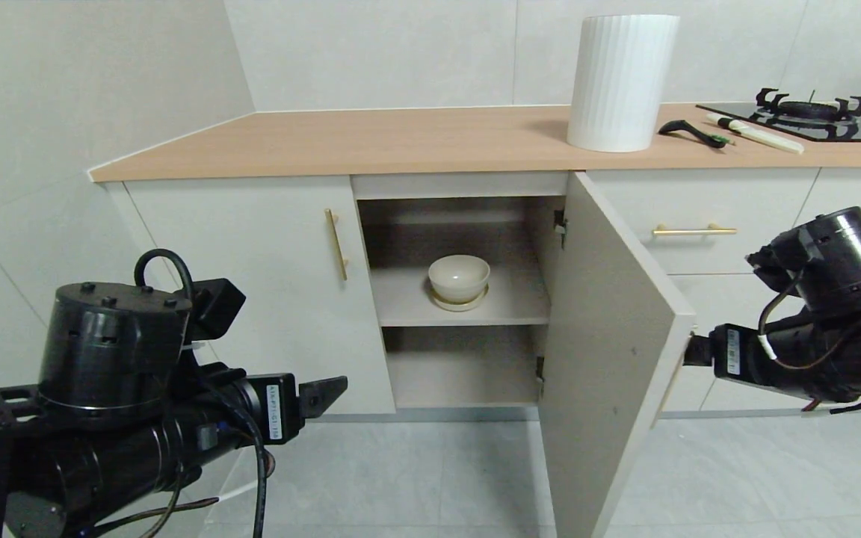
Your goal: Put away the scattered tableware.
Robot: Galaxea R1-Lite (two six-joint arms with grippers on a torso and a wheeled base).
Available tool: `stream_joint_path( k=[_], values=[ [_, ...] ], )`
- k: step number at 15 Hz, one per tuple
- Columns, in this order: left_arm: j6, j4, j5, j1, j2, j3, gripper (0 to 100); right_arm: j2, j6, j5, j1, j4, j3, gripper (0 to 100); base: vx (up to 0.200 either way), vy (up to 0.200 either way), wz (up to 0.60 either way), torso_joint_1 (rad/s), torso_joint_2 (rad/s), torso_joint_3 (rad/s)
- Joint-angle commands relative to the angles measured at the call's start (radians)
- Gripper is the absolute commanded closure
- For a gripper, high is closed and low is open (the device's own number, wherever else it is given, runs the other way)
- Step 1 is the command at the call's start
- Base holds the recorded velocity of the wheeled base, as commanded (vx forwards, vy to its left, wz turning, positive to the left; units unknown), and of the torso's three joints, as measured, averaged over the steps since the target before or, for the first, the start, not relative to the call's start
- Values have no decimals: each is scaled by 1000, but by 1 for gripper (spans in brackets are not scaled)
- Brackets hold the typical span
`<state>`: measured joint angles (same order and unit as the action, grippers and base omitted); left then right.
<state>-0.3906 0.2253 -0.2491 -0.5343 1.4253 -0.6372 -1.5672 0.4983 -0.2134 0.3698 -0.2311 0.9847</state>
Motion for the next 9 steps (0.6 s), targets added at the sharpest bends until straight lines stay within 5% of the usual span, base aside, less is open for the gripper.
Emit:
stream_joint_path(
  k=[1,4,9],
  values=[
    [-1,0,-1,0,-3,-2,0,-56,-1,8,86,56,12,0,0,0,0,0,0,0],
    [1,2,-2,0,-3,-4,0,-175,-18,16,175,174,55,0,0,0,0,0,0,0],
    [6,2,-4,0,-11,-4,0,-375,-66,37,235,174,264,0,0,0,0,0,0,0]
  ],
)
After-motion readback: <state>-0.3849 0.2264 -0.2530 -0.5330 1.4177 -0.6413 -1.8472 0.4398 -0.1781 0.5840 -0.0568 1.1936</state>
